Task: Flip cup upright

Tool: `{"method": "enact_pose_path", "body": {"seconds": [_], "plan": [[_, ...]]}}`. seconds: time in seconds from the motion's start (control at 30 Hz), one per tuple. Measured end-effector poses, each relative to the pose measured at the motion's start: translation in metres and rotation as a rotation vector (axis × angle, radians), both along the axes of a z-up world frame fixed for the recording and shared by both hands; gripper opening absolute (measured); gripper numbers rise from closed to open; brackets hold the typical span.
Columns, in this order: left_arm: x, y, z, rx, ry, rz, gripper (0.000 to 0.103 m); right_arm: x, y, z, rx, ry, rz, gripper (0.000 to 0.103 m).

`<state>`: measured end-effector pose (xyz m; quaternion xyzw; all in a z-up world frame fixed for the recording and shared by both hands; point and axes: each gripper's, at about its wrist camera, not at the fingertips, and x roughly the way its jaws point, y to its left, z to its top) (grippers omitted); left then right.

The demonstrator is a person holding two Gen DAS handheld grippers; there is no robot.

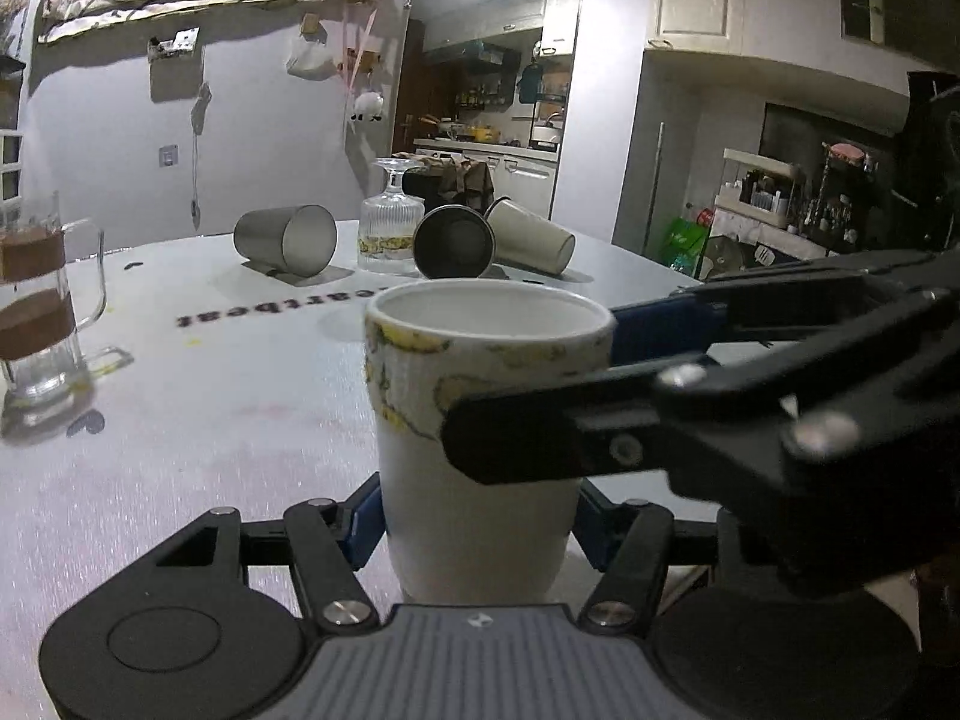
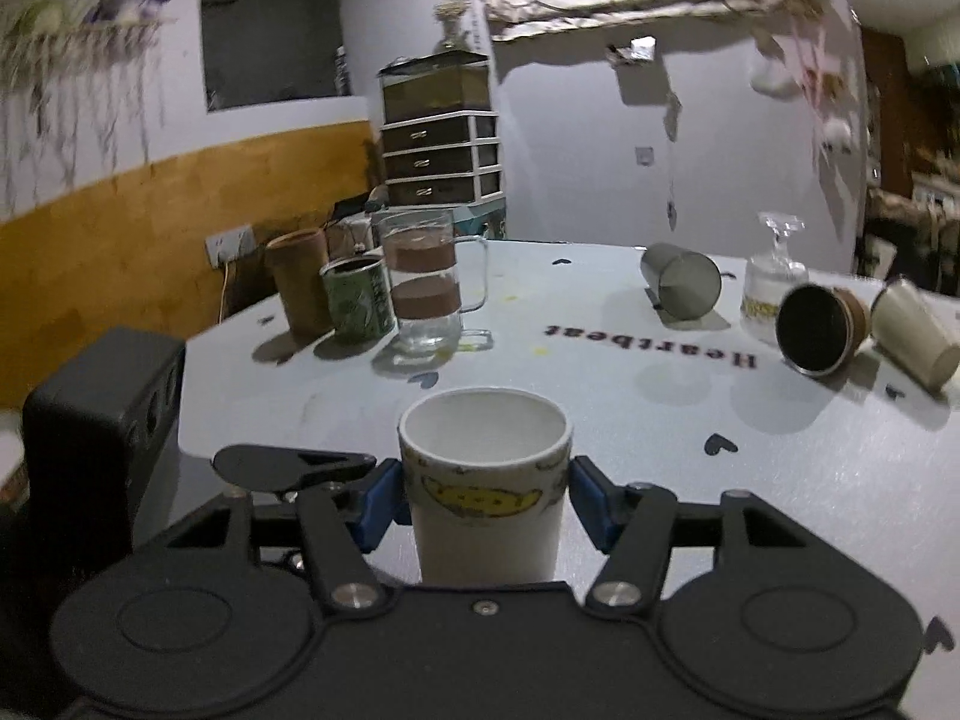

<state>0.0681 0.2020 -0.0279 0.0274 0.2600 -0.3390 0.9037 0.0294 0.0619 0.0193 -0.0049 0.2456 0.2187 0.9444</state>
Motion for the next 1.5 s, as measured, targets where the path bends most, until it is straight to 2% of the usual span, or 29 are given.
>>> {"method": "enact_pose_path", "body": {"seconds": [0.23,0.5,0.7,0.77,0.93,1.03,1.17,1.27,1.5], "plan": [[-0.014,0.009,-0.002,-0.011,-0.037,0.003,0.065,-0.016,0.007,-0.003,-0.031,0.005,0.025,0.062],[-0.015,0.010,-0.002,-0.012,-0.054,-0.004,0.064,-0.009,0.011,-0.002,-0.029,0.017,0.009,0.069],[-0.017,0.012,-0.002,-0.013,-0.060,0.000,0.065,-0.005,0.012,-0.003,-0.022,0.033,0.012,0.067],[-0.018,0.014,-0.001,-0.017,-0.066,0.009,0.070,-0.004,0.012,-0.002,-0.015,0.035,0.019,0.064],[-0.019,0.021,0.000,-0.041,-0.076,0.036,0.071,0.002,0.012,-0.002,-0.004,0.038,0.019,0.063],[-0.017,0.027,0.001,-0.048,-0.085,0.062,0.072,0.008,0.016,-0.002,-0.007,0.033,0.019,0.063],[-0.016,0.037,0.004,-0.048,-0.112,0.110,0.080,0.019,0.022,-0.001,-0.003,0.017,0.021,0.063],[-0.016,0.048,0.004,-0.054,-0.115,0.150,0.080,0.036,0.027,0.002,-0.002,-0.006,0.013,0.063],[-0.006,0.089,0.004,-0.054,-0.101,0.333,0.080,0.098,0.046,0.012,0.026,-0.054,-0.032,0.064]]}}
